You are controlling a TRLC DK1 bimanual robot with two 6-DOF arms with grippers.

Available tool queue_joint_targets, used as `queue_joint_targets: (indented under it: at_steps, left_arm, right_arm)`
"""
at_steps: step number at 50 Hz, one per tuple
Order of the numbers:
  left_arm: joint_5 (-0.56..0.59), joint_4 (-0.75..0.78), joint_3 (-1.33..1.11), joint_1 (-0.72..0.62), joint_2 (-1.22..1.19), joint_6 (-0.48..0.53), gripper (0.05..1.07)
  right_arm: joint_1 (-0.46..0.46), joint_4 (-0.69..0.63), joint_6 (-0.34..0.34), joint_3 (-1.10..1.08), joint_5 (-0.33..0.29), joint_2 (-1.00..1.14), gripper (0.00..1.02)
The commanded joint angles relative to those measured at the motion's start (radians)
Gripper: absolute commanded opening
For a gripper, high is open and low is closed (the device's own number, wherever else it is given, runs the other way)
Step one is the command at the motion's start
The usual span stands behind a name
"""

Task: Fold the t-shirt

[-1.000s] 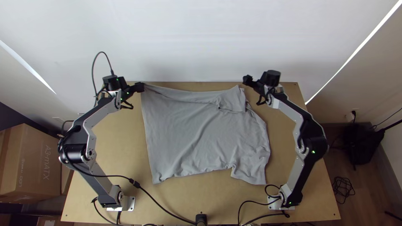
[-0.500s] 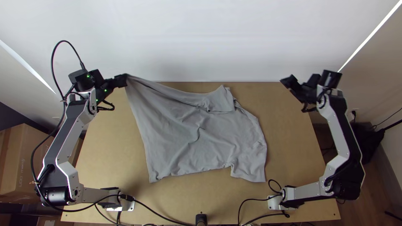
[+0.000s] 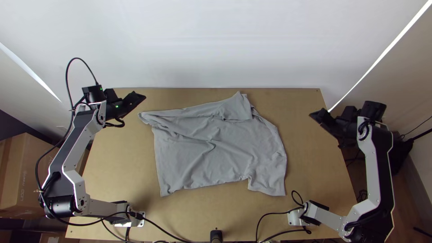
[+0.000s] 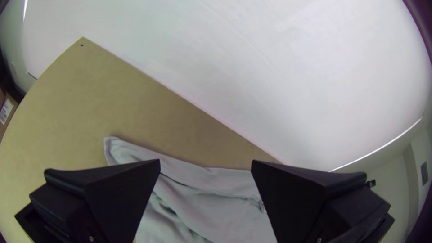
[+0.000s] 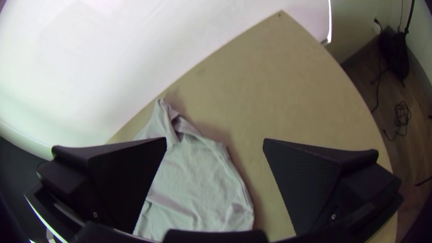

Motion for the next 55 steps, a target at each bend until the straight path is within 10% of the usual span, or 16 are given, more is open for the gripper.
queue_joint_targets:
  at_steps: [1, 30, 55]
  left_arm:
    - [0.011, -0.014, -0.030, 0.021, -0.090, -0.023, 1.02]
    - [0.011, -0.159, -0.088, 0.072, -0.380, 0.081, 1.02]
    - [0.010, -0.162, -0.128, 0.079, -0.414, 0.098, 1.02]
  right_arm:
    - [-0.002, -0.088, -0.059, -0.054, -0.028, -0.002, 0.99]
    - [0.055, -0.358, -0.383, -0.212, -0.028, 0.144, 0.95]
    - [0.086, -0.157, -0.365, -0.255, 0.031, 0.275, 0.68]
